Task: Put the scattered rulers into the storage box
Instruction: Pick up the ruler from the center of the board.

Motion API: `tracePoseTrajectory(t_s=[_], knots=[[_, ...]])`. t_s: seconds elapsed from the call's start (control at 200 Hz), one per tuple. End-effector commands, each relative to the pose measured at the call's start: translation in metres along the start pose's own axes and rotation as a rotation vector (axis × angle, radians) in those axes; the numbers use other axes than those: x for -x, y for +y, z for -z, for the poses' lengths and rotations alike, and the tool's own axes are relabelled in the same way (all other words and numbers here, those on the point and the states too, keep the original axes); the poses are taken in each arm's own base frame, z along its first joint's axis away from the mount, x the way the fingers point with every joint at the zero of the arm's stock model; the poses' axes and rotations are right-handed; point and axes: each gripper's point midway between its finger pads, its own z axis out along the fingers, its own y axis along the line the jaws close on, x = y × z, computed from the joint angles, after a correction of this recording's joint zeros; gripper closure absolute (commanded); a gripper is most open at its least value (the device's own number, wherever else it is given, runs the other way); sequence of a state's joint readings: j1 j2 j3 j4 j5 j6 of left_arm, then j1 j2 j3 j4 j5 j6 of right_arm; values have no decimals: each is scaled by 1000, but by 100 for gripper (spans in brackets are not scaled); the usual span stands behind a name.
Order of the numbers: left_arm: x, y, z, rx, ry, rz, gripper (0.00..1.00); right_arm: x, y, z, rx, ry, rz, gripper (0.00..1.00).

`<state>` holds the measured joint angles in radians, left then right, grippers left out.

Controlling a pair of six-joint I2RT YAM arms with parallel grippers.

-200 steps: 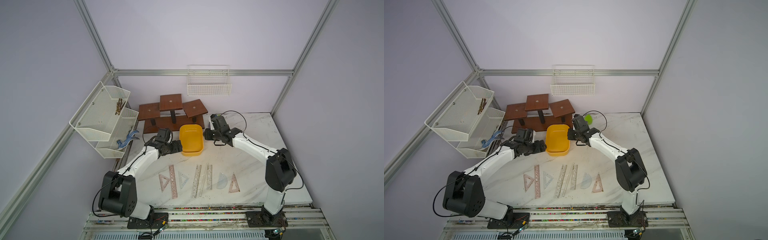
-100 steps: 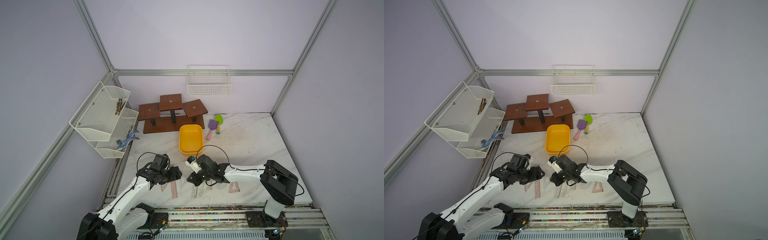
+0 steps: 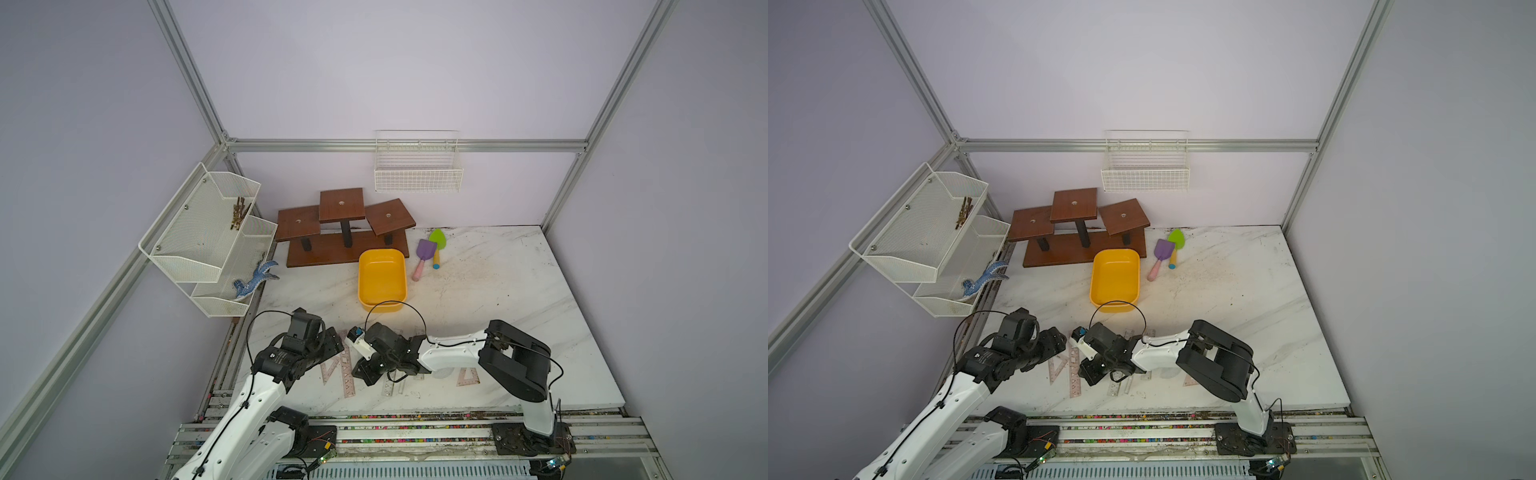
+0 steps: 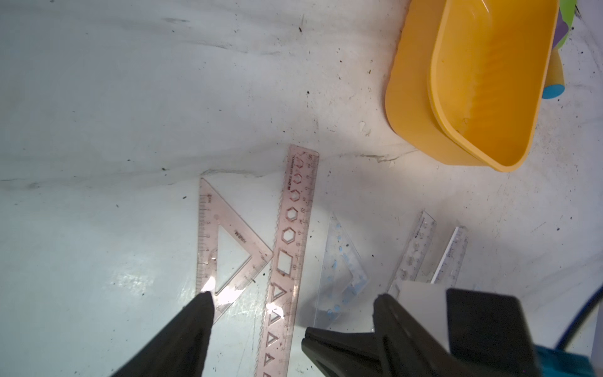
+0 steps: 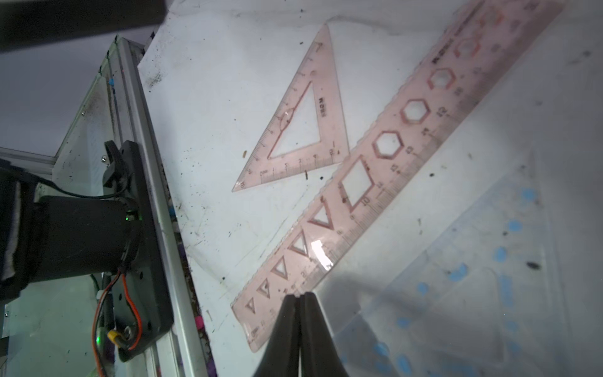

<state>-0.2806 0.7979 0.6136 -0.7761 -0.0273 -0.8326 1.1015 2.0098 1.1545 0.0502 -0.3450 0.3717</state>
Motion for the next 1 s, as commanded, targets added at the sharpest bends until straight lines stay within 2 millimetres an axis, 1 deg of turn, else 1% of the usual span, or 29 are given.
tracePoseTrajectory(t_s=[0.0,0.095,0.25,0.47,0.82,0.905,0.995], knots=[[10,-3,3,-4,-23,15,19,0,-5,-5,-34,8,15,91],[8,-4,-2,-4,-2,8,19,-5,-10,-6,-52,21,9,91],[7,-8,-6,-14,15,-5,19,-10,-16,0,-80,22,-1,91],[0,-11,-14,-29,51,-10,19,-17,-25,10,-114,29,-11,91],[-4,-13,-22,-46,70,-6,19,-23,-35,27,-135,17,-13,90],[-4,-14,-23,-51,72,-7,19,-23,-38,30,-138,15,-12,89],[-5,-16,-24,-66,74,-11,19,-20,-37,33,-120,8,-7,88]])
